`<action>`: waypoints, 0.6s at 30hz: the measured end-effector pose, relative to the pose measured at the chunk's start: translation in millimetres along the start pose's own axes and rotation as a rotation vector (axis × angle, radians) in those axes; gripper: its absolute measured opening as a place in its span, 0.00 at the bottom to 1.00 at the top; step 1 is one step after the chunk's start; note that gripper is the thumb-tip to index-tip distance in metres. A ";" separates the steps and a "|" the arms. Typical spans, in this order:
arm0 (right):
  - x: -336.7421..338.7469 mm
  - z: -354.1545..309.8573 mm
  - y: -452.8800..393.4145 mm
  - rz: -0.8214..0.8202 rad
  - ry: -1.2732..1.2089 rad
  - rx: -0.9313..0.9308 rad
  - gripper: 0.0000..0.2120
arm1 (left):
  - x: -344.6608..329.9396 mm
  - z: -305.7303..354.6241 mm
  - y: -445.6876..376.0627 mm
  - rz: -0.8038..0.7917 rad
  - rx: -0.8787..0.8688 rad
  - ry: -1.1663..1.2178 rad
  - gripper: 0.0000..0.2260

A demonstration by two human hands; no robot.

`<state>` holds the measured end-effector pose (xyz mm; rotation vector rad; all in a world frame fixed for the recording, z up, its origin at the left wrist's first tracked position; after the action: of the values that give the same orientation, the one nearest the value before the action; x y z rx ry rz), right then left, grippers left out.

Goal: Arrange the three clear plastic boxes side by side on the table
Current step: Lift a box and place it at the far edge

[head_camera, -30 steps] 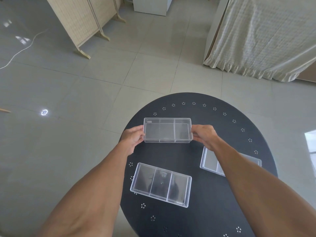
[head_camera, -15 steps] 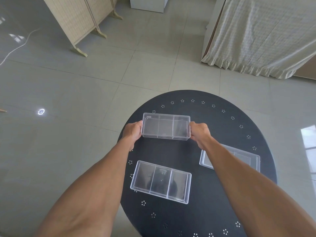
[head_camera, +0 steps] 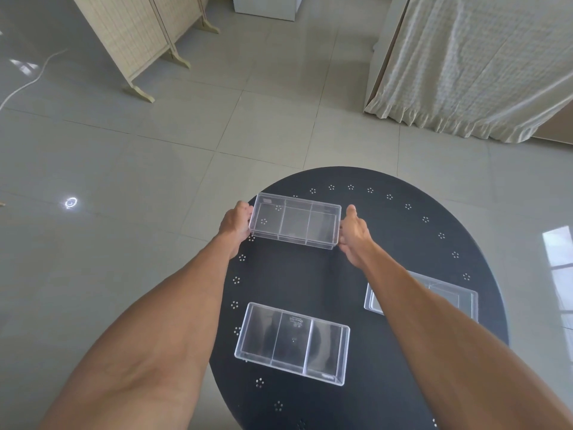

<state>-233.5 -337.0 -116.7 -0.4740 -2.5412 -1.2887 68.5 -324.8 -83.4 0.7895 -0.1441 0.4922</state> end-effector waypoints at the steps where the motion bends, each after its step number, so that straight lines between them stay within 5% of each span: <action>1: -2.5 -3.3 -1.0 -0.020 -0.030 0.013 0.31 | -0.7 2.0 -3.9 -0.001 0.007 0.016 0.17; 18: 1.9 -24.6 -4.0 -0.024 -0.068 0.042 0.31 | -17.4 12.7 -43.5 -0.023 -0.017 -0.001 0.25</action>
<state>-234.9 -359.0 -104.7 -0.4884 -2.6318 -1.2455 74.6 -366.3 -107.8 0.7743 -0.1397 0.4680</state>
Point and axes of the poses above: each hand's wrist, its own y-axis away from the middle knuckle, its own x-axis out of the back of the hand, z = x × y, the point moved 10 cm from there along -y, towards the middle knuckle, and after that the axes turned 11 degrees about z, right-handed, at the moved point
